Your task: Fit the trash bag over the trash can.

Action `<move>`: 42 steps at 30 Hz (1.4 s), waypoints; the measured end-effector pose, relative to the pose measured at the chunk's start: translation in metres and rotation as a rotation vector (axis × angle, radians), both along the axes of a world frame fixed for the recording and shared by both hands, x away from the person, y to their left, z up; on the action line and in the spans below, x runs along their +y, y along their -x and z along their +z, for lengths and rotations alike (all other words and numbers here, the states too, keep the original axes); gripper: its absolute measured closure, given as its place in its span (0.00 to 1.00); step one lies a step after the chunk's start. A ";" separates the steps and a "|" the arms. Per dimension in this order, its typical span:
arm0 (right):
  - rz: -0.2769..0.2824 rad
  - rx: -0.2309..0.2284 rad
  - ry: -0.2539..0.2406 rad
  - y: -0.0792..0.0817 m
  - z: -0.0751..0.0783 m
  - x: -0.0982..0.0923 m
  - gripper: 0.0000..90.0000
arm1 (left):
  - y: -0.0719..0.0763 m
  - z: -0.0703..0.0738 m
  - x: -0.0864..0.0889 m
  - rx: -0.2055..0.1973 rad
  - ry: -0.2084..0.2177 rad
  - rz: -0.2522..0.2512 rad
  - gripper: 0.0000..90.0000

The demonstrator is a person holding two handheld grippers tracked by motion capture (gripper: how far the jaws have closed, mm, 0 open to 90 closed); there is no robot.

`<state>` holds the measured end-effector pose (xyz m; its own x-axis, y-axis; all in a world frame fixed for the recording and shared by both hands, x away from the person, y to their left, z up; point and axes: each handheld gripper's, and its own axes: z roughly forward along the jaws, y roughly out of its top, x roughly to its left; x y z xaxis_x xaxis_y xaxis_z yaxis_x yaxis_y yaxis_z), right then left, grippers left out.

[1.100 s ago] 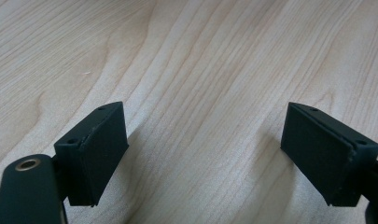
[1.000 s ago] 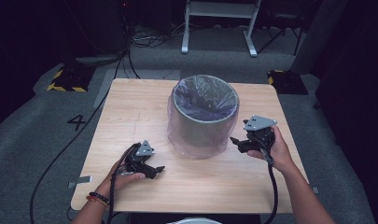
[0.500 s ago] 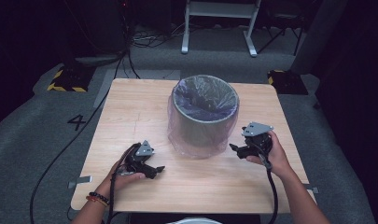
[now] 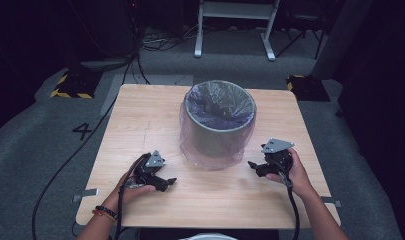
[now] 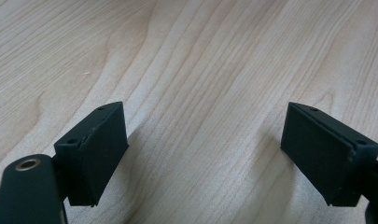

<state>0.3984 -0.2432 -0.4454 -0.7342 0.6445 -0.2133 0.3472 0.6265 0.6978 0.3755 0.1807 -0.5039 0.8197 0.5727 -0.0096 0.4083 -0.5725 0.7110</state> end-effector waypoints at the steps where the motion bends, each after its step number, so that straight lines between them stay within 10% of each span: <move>1: -0.006 0.004 0.001 0.000 -0.002 -0.001 0.22 | 0.000 0.000 0.000 0.000 0.000 0.000 0.16; 27: -0.015 0.047 0.062 0.015 -0.038 -0.015 0.21 | 0.000 0.000 0.000 -0.001 0.000 0.000 0.16; 42: -0.082 0.065 -0.050 0.027 -0.050 -0.041 0.19 | 0.000 0.000 0.000 -0.001 -0.001 0.000 0.16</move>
<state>0.3717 -0.2840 -0.4956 -0.6898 0.7117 -0.1331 0.4415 0.5592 0.7017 0.3754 0.1807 -0.5039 0.8198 0.5726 -0.0088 0.4078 -0.5730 0.7108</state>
